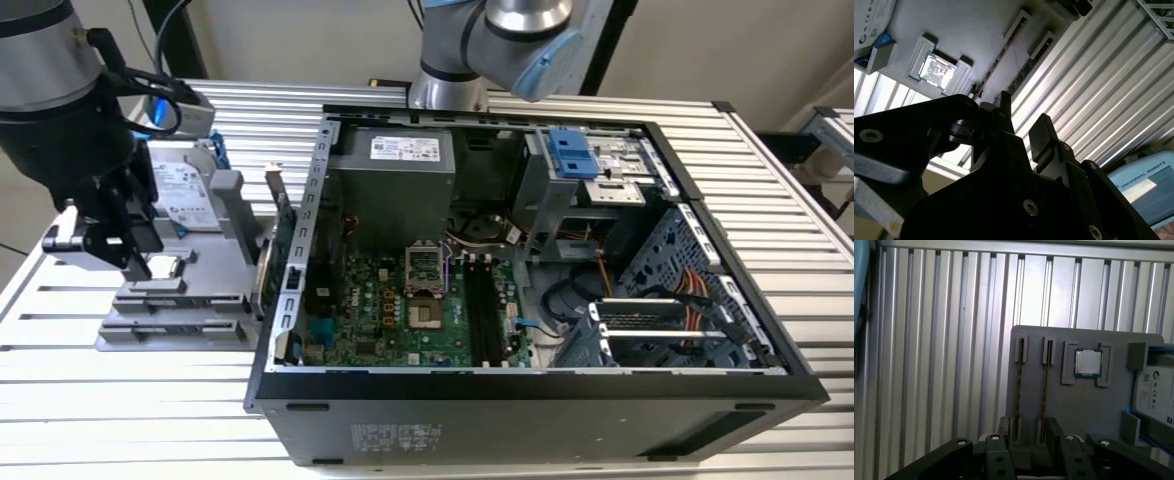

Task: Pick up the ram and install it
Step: 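Pick up the ram and move it above insertion slot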

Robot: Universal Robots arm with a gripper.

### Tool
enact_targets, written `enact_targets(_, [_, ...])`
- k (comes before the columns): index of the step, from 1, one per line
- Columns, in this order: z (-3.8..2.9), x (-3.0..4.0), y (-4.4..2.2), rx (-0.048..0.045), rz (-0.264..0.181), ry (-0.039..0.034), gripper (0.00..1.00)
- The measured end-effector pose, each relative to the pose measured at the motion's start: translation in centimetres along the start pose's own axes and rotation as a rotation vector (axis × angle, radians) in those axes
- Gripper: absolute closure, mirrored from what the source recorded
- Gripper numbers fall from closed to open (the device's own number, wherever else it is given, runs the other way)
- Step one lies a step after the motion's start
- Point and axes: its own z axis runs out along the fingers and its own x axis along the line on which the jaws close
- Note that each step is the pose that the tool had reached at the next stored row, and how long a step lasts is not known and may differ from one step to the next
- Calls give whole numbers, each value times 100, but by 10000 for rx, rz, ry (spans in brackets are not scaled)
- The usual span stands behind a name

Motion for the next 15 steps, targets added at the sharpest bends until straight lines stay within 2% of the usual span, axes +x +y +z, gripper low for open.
enact_targets(15, [83, -5, 25, -6, 0, 72, 0])
